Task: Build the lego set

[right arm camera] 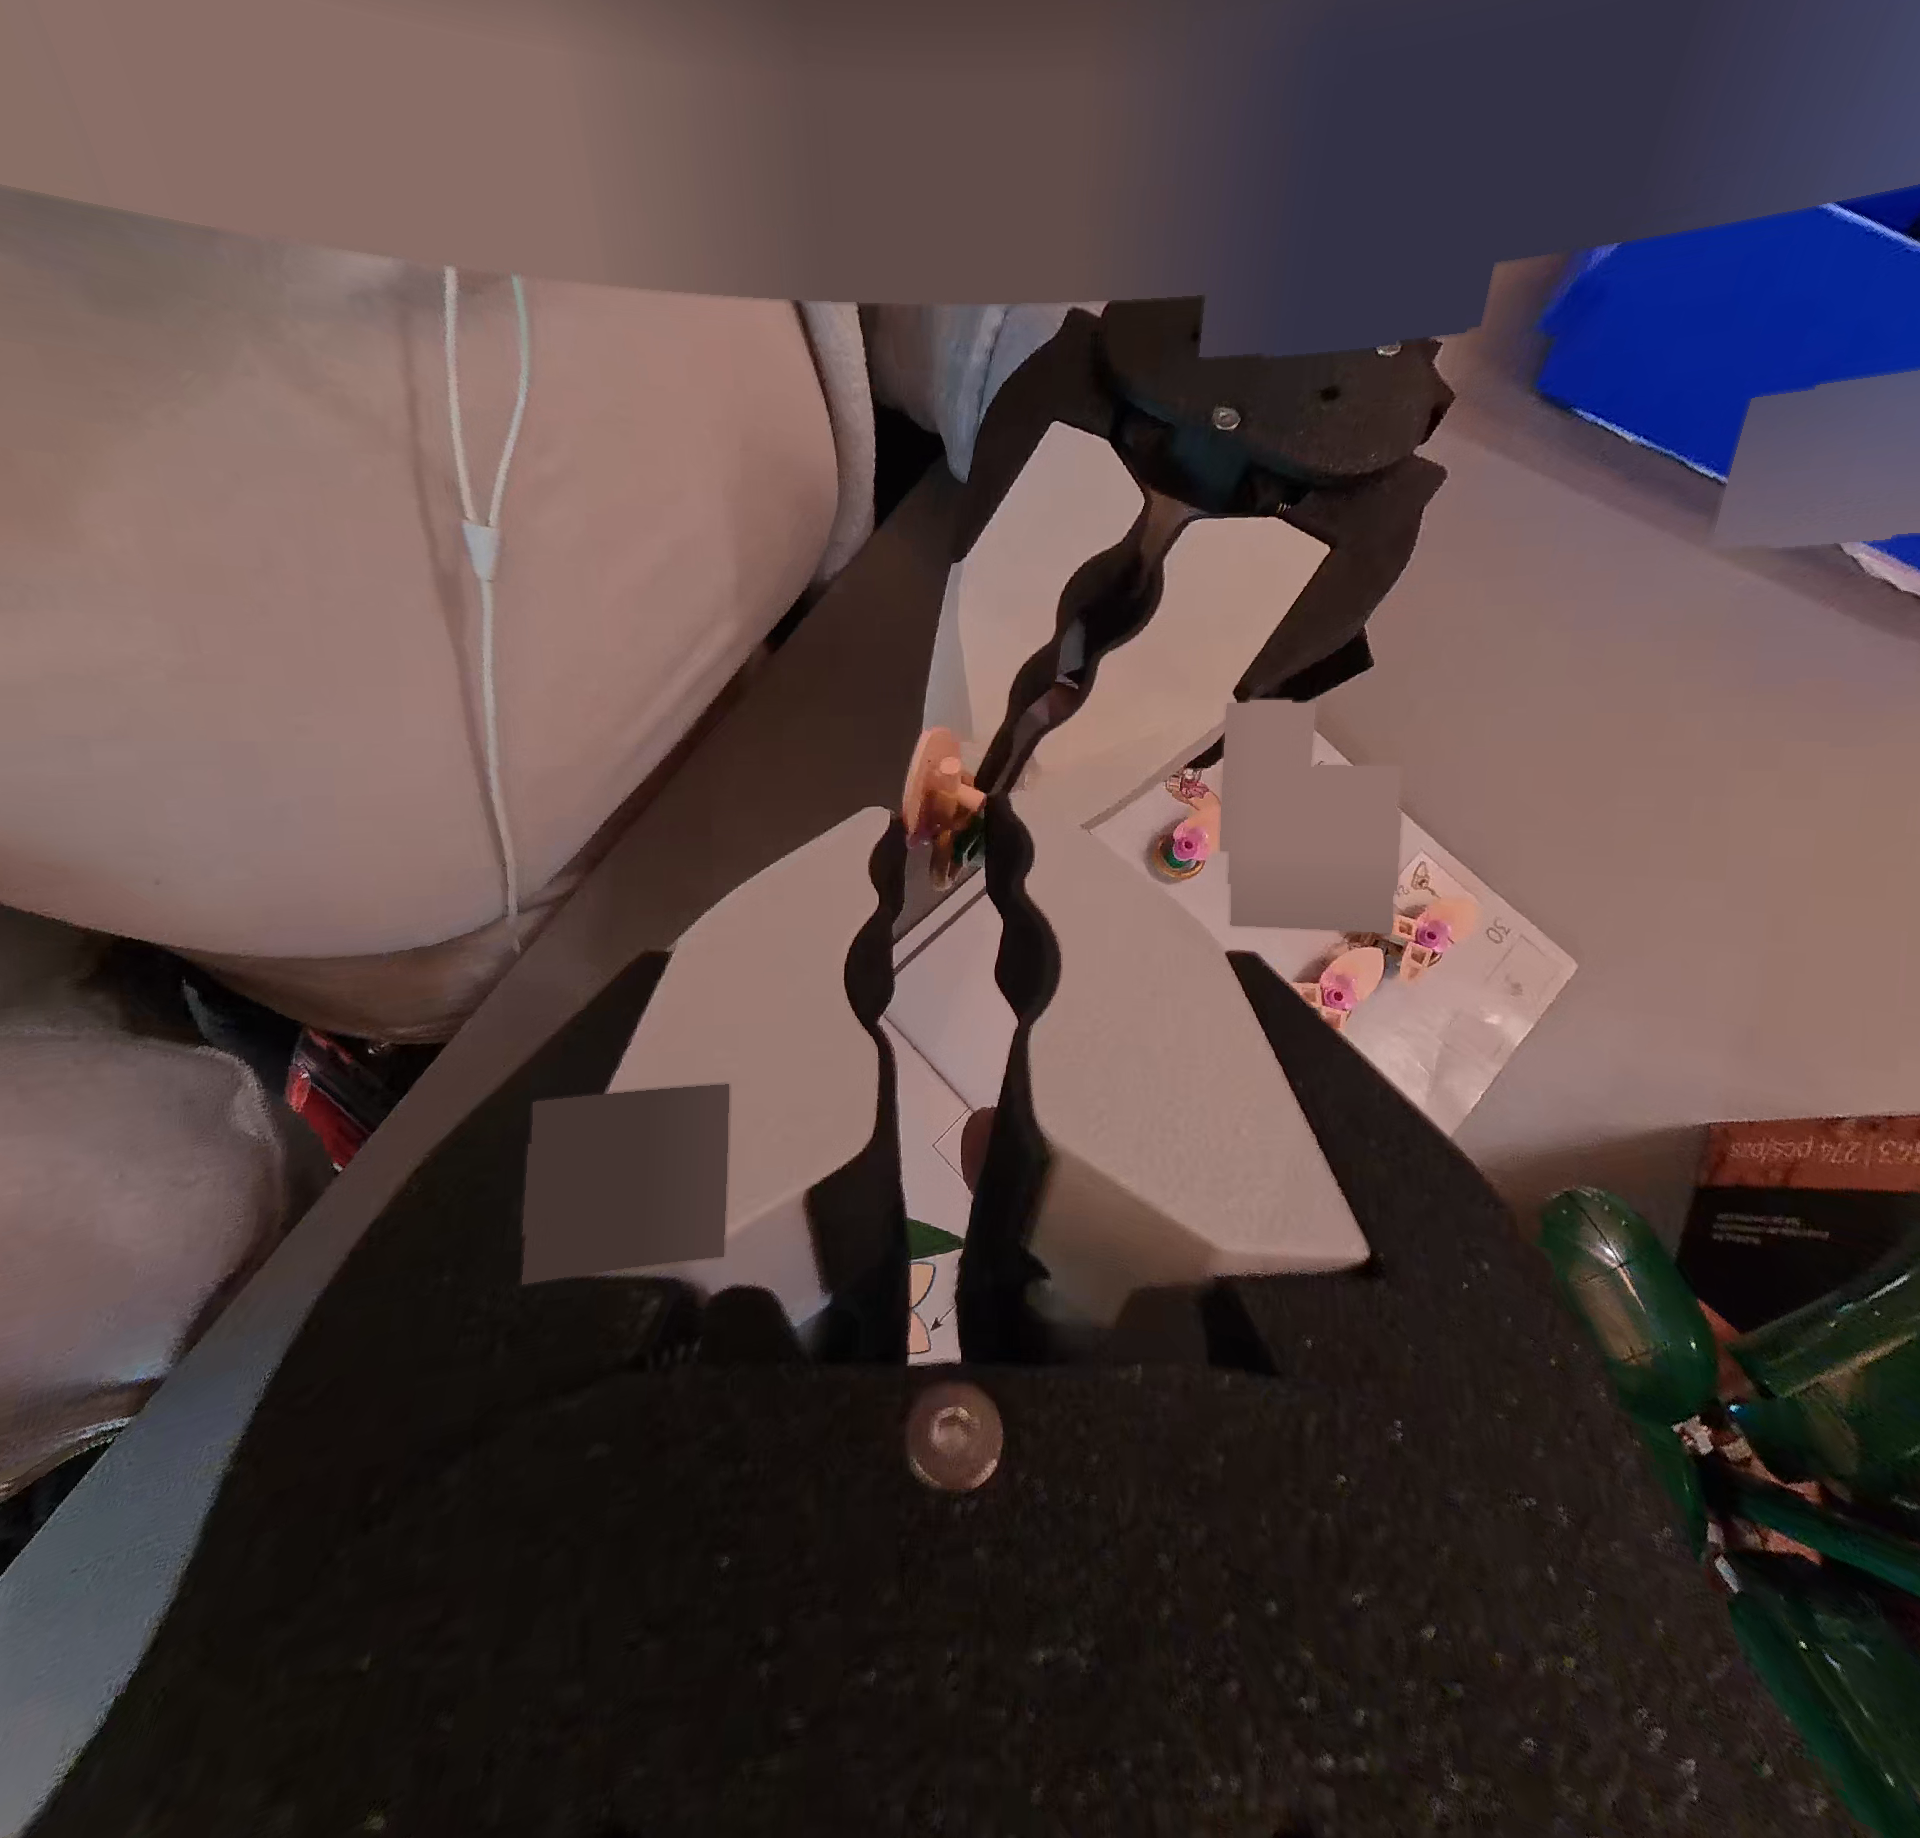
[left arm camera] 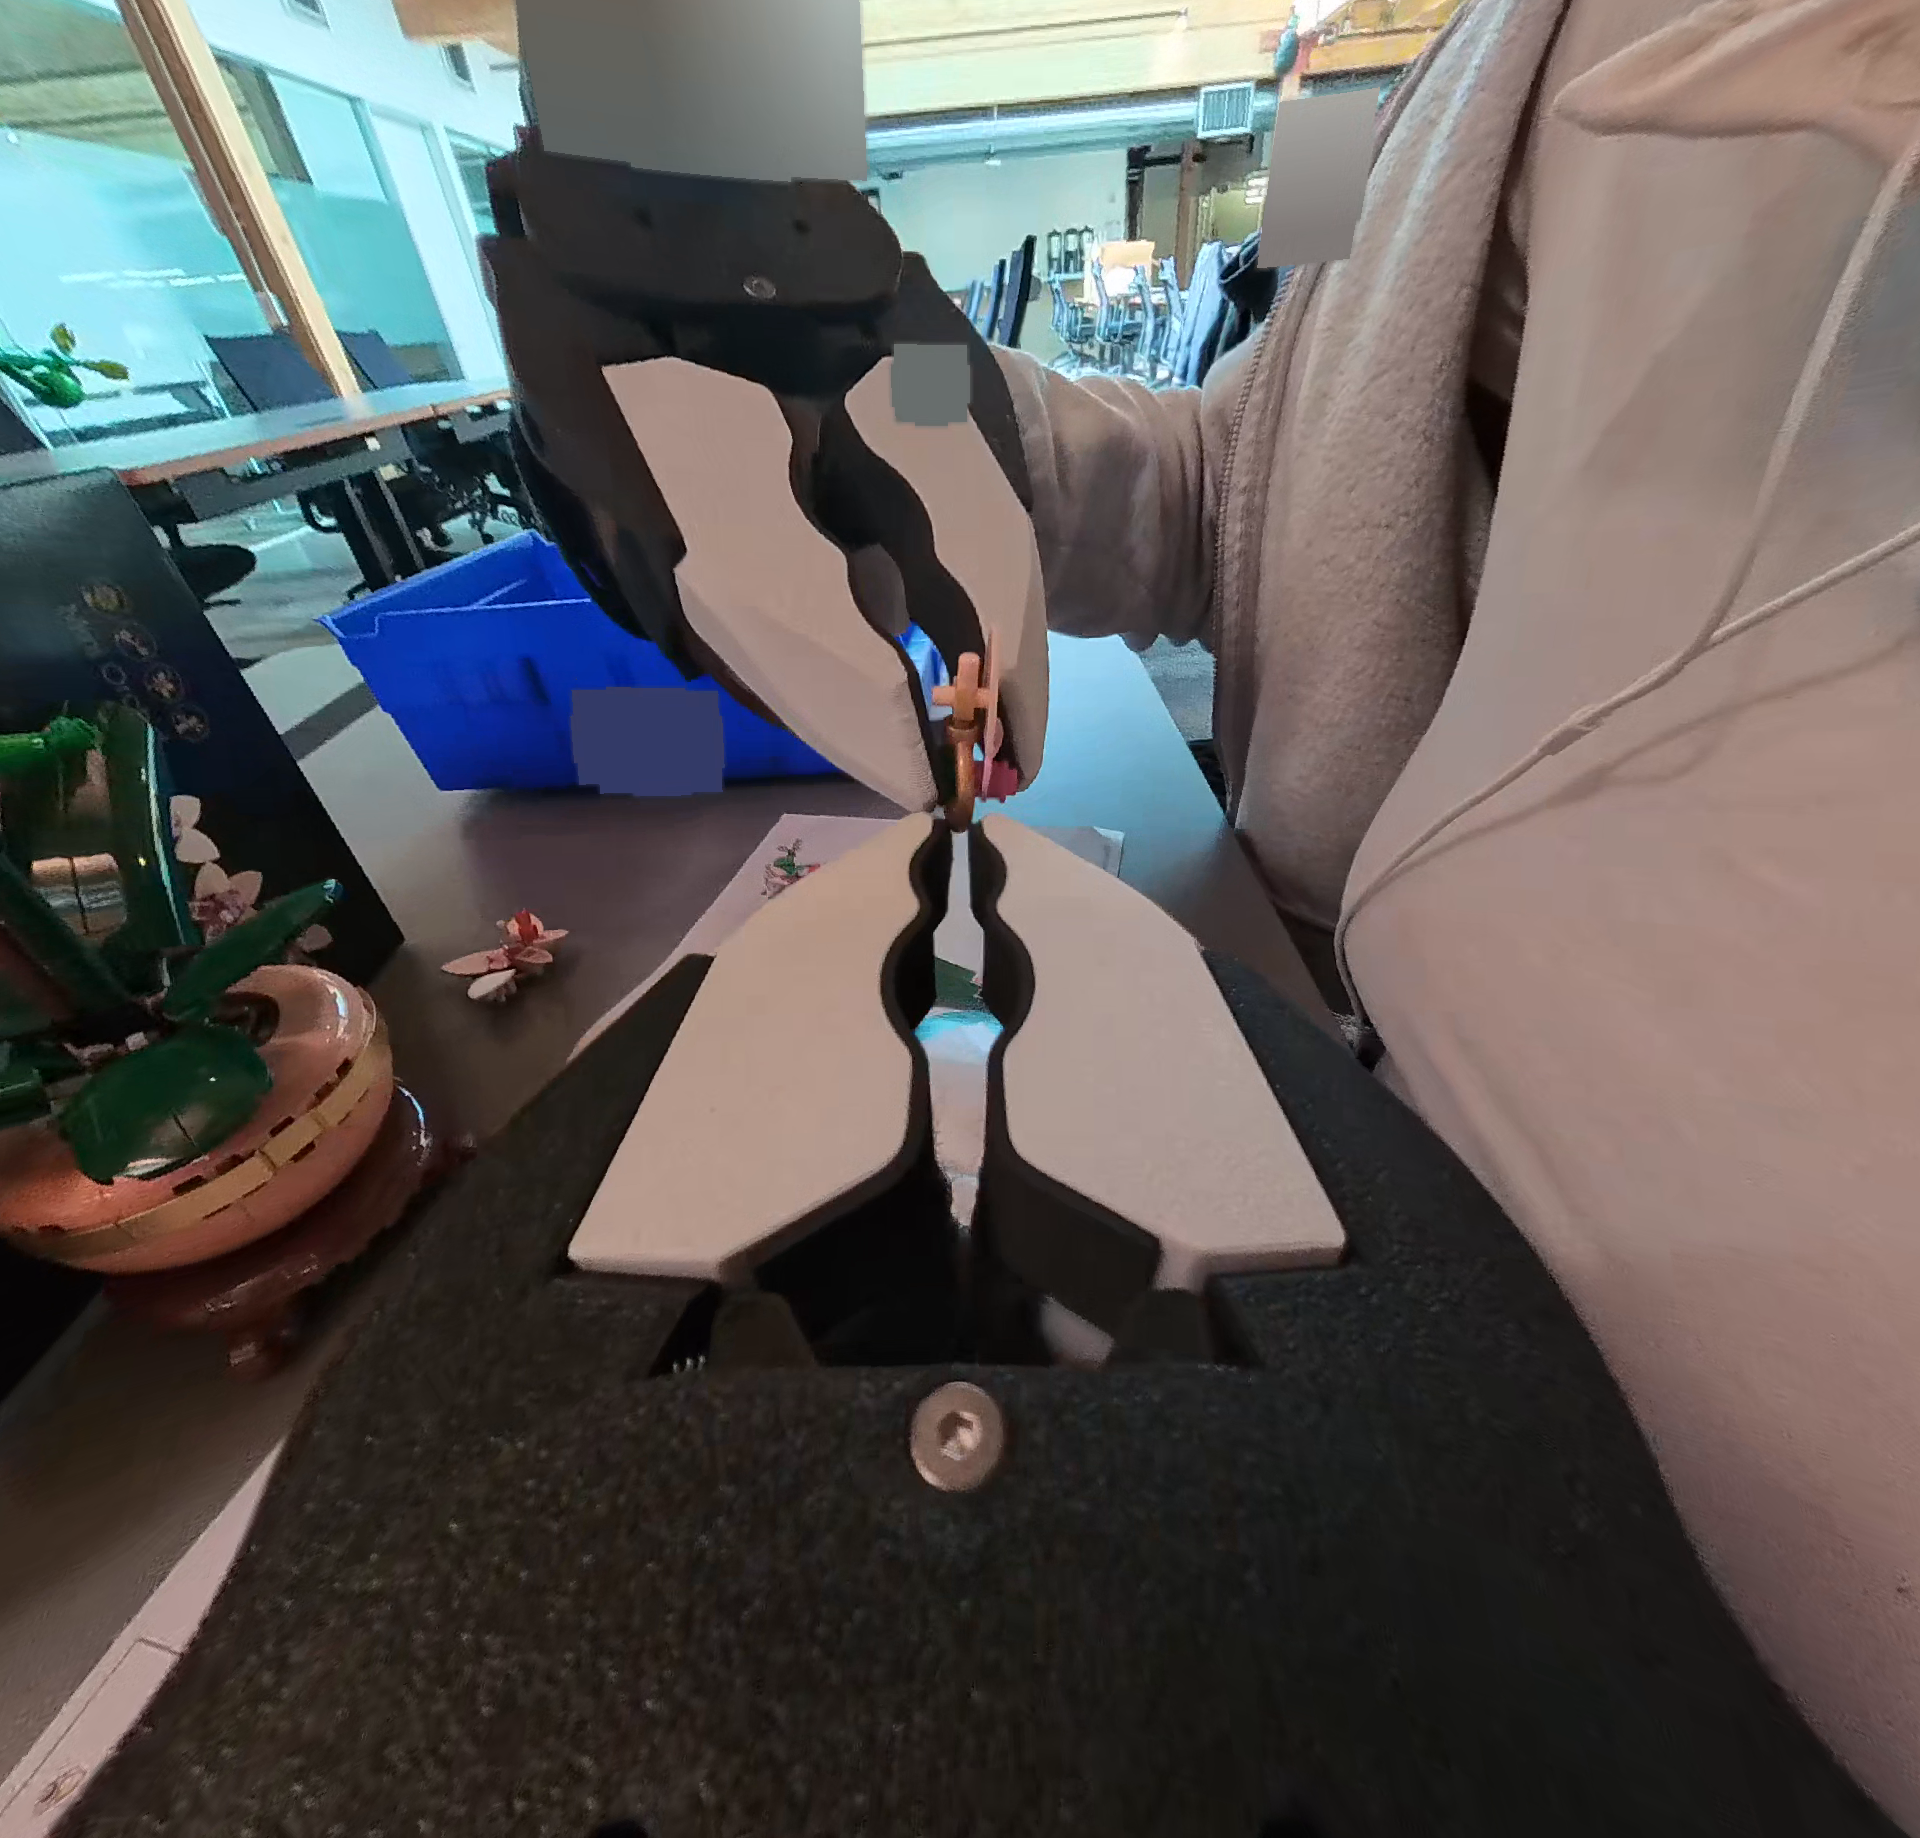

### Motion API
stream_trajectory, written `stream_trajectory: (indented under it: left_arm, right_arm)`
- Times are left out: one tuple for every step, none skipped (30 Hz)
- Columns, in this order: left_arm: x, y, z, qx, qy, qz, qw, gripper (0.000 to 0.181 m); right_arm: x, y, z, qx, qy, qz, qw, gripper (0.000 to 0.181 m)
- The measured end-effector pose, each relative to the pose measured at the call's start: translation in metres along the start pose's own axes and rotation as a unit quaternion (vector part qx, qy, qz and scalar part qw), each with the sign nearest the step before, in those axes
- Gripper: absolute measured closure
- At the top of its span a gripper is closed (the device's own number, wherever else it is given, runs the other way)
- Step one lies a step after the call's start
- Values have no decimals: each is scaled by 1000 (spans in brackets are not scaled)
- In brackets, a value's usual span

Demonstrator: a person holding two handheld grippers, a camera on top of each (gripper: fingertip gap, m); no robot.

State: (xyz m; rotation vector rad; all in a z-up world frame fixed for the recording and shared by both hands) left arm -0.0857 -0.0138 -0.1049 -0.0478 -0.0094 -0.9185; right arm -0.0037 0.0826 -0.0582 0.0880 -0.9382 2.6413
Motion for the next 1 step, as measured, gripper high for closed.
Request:
stream_trajectory:
  left_arm:
    - [0, 0, 0, 5, 4, 1, 1000, 178]
  right_arm:
    - [0, 0, 1, 2, -2, -1, 1000, 166]
Point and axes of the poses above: each gripper's, where its closed fingertips meet, y out along the fingers, z out of its top, x = y × z across the jaws, the point moved 8 cm from there along -y, back along the fingers, and after that the axes turned 6 degrees about -y, right-handed, at the moved point
